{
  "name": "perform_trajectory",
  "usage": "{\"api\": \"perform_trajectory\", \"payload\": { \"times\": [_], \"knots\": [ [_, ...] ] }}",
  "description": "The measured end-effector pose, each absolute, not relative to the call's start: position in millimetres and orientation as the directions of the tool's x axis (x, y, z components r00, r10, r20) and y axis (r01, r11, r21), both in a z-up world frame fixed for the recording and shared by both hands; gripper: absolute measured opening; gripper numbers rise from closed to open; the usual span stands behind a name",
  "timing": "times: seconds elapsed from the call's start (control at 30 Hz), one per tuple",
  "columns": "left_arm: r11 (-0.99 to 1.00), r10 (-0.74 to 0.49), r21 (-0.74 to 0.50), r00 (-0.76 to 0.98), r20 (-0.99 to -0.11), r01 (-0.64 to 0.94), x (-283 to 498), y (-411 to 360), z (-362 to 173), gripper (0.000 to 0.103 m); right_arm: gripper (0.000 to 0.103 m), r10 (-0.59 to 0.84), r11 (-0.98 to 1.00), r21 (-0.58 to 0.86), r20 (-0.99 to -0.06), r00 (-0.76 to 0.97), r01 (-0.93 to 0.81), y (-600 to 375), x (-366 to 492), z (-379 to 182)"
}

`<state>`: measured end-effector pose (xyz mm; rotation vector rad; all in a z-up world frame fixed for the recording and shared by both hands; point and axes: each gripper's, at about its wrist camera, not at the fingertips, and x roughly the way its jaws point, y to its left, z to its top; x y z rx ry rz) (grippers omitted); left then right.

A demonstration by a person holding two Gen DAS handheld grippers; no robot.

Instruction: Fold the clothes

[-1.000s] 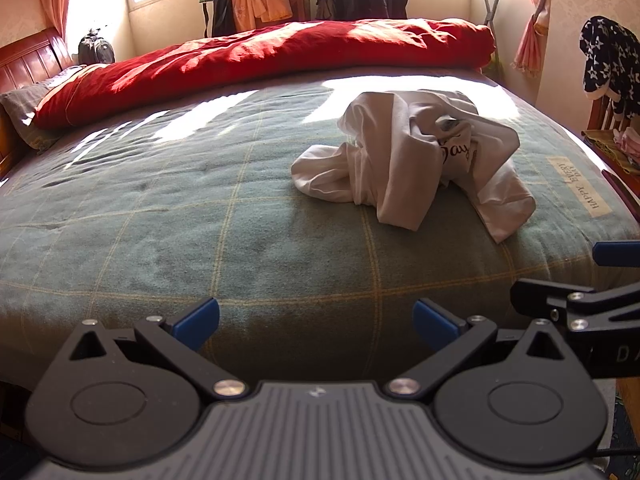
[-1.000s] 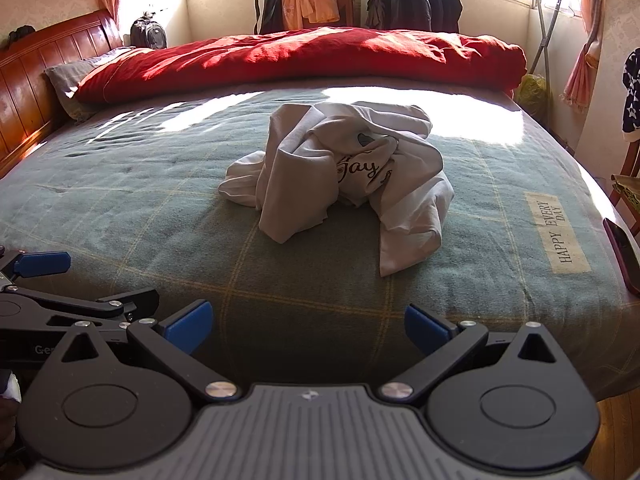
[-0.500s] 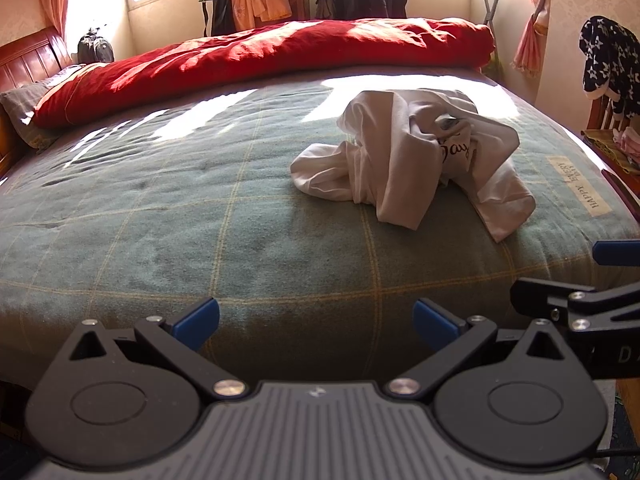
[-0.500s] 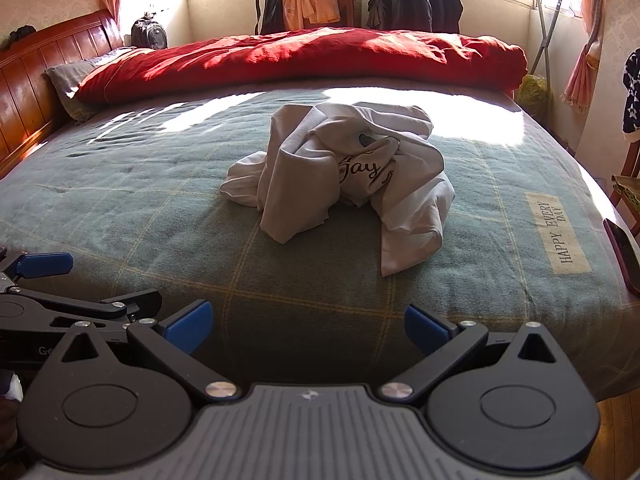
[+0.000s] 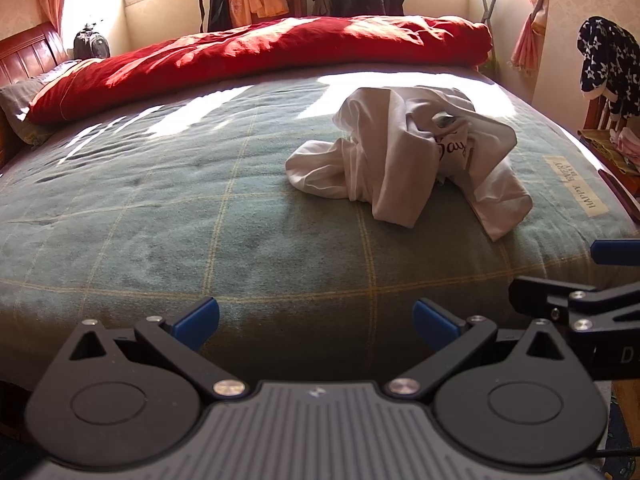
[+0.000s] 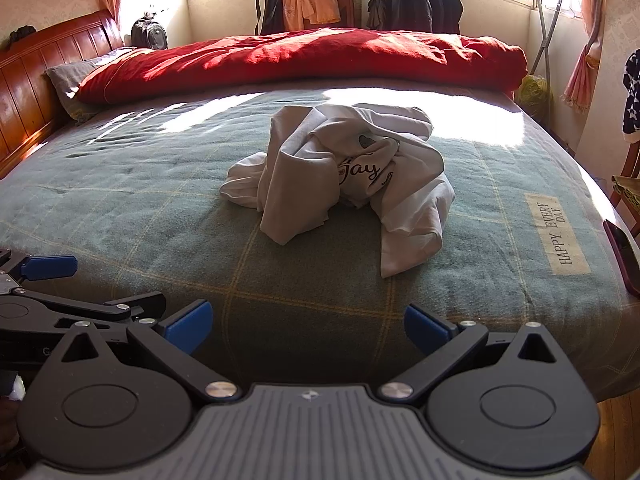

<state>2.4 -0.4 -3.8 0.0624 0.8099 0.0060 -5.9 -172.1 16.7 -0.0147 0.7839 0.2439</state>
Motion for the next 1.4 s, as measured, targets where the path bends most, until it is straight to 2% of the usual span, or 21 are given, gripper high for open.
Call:
{"api": "perform_trajectory", "payload": {
  "times": [0.77,1.03,1.4],
  "knots": [
    [0.999,-0.029,0.002,0.653,-0.757,0.047,23,2,-20,0.102,0.103,0.233,0.967,0.100,-0.716,0.659,-0.233,-175,11,8],
    [1.000,-0.008,-0.018,0.632,-0.775,-0.009,56,17,-26,0.102,0.103,0.227,0.971,0.121,-0.739,0.634,-0.205,-183,47,-1],
    [1.000,-0.020,-0.028,0.625,-0.780,-0.003,104,17,-24,0.102,0.103,0.208,0.977,0.128,-0.763,0.612,-0.174,-189,111,-1]
  ]
}}
